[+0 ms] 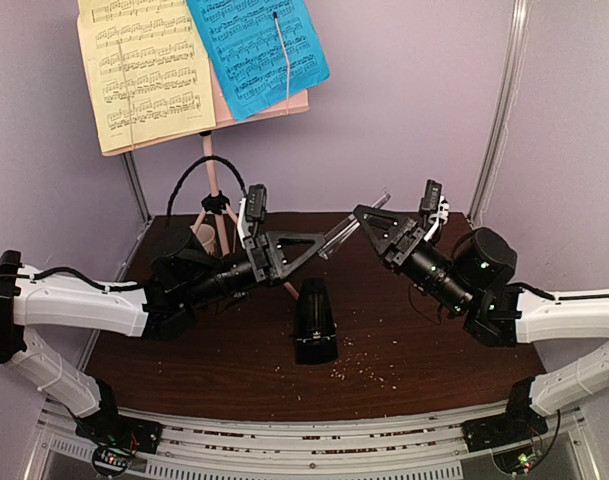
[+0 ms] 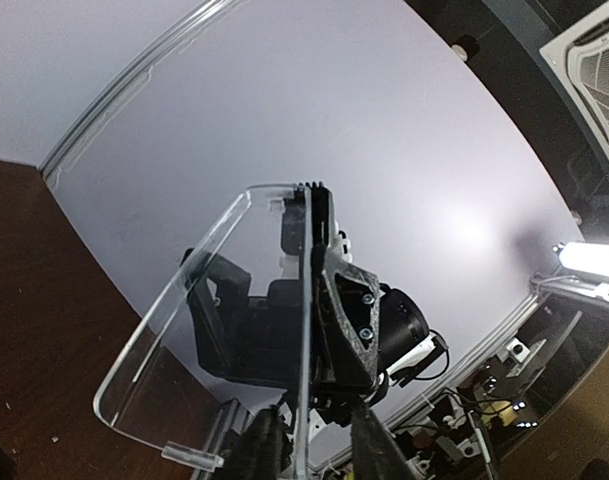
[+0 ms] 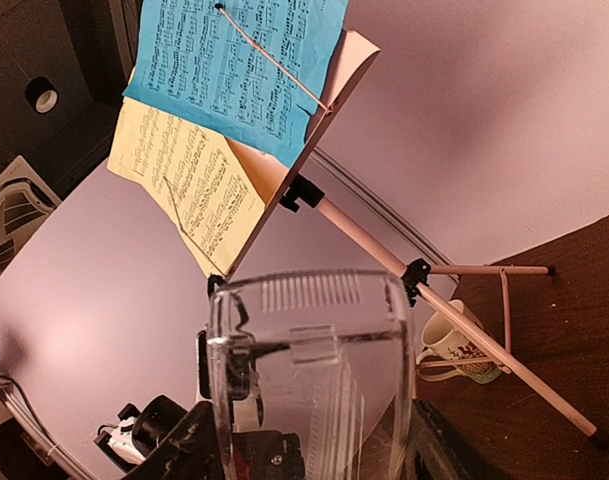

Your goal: Pack up the instrument practice props

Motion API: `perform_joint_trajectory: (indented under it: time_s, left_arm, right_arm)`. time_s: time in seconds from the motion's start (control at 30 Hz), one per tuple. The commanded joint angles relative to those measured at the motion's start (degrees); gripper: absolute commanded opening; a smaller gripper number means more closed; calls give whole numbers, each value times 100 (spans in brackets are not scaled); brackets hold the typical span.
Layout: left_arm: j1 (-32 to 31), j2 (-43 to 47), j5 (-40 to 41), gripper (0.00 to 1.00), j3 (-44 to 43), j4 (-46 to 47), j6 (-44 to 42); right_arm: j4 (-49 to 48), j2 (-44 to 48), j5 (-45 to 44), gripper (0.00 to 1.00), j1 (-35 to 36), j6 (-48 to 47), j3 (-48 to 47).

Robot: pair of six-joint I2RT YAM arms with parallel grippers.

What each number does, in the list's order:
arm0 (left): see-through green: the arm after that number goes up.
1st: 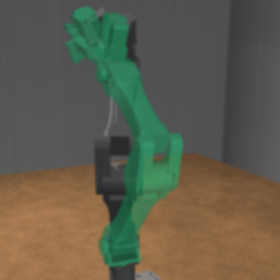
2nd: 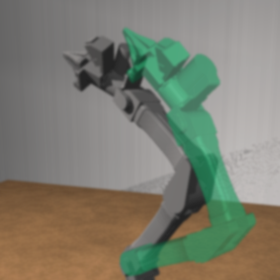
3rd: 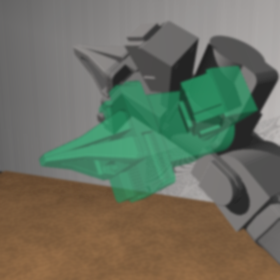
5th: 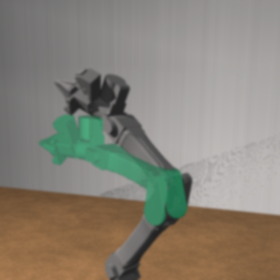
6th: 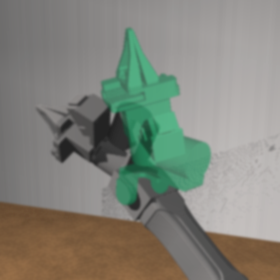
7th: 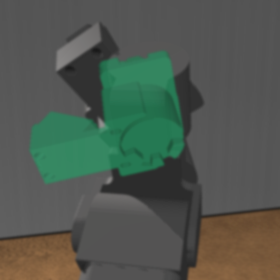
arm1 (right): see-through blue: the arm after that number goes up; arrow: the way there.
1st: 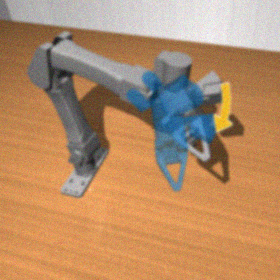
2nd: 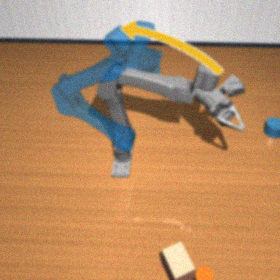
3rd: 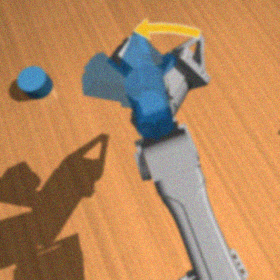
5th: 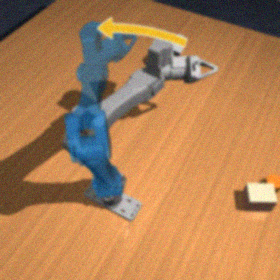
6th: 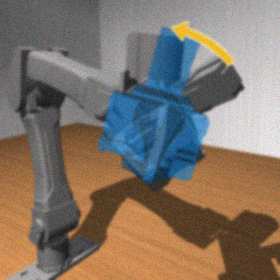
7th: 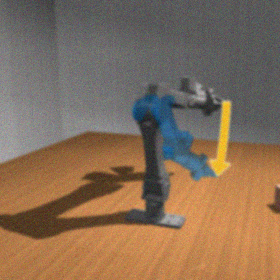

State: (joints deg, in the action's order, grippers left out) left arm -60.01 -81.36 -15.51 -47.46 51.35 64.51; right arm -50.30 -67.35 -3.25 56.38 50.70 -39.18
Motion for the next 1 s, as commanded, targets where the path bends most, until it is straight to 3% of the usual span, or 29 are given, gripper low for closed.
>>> perform_joint_trajectory:
  time_s: [0.0,0.17,0.37,0.57,0.97]
  left_arm:
    - [-22,186,26,40,54,4,-195]
    - [-20,748,296,68,348,-865,-674]
    - [-3,1296,664,81,991,-2205,-999]
    - [33,999,714,82,1393,-2934,-1258]
    - [27,-351,711,81,1675,-1594,-1332]
  right_arm:
    - [336,364,-151,52,-24,-368,24]
    - [1203,889,-332,49,-14,-736,290]
    - [2005,1594,-497,49,-5,-900,854]
    - [2060,2056,-644,48,16,-769,1513]
    - [1803,1905,-660,48,90,-789,1671]
